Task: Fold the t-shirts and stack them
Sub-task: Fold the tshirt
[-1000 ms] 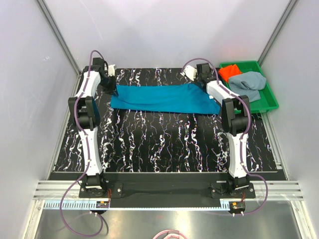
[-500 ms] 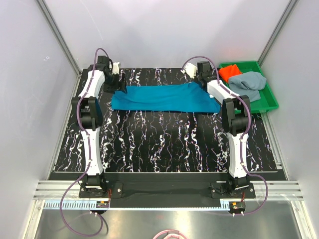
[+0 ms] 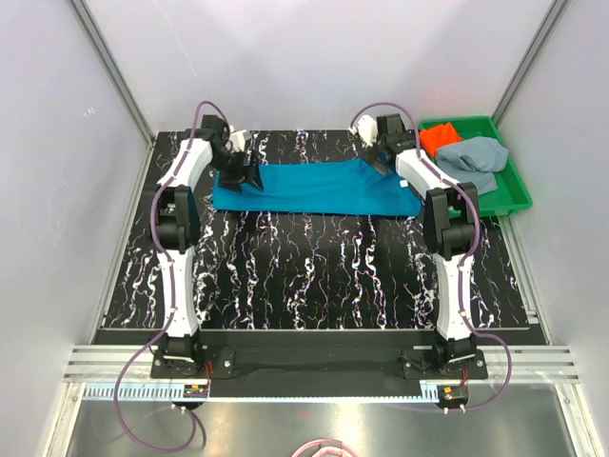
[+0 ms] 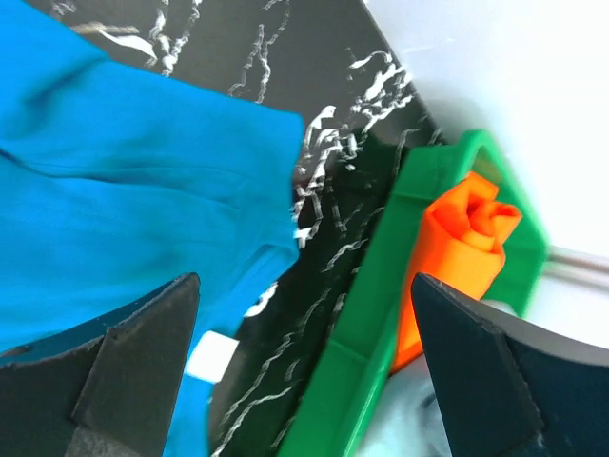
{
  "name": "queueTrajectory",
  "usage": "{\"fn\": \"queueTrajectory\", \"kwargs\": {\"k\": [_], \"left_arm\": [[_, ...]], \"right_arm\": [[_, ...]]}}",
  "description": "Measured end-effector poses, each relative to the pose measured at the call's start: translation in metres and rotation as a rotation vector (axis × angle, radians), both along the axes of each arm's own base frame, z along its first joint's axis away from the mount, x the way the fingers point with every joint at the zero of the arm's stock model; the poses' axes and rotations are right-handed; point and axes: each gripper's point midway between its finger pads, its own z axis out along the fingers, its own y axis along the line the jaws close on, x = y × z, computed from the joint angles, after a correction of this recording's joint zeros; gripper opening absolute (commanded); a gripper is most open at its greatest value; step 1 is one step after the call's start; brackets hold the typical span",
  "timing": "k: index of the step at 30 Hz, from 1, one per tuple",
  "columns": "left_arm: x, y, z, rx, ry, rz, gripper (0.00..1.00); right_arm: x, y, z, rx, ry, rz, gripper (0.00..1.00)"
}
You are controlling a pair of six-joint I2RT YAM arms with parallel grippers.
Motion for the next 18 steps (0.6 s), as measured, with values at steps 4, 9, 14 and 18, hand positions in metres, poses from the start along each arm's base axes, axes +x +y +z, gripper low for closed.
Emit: {"fn": "queueTrajectory", "kwargs": {"k": [4, 9, 14, 18], "left_arm": [[-0.006, -0.026, 0.001, -0.026, 0.003, -0.054, 0.88], [-0.004, -0.035, -0.013, -0.028, 0.018, -0.070, 0.88], [0.001, -0.030, -0.032, -0.015, 0.053, -0.037, 0.88], [0.016, -0.026, -0.033, 0.020, 0.016, -0.013, 0.88]], "right_arm": [[-0.005, 0.019, 0.014, 0.165, 0.048, -0.016, 1.00], [-0.028, 0.069, 0.026, 0.487, 0.184, 0.034, 1.00], [-0.080, 0.118, -0.003, 0.827, 0.465, -0.009, 1.00], [-0.121, 0.138, -0.030, 0.984, 0.683, -0.111, 1.00]]}}
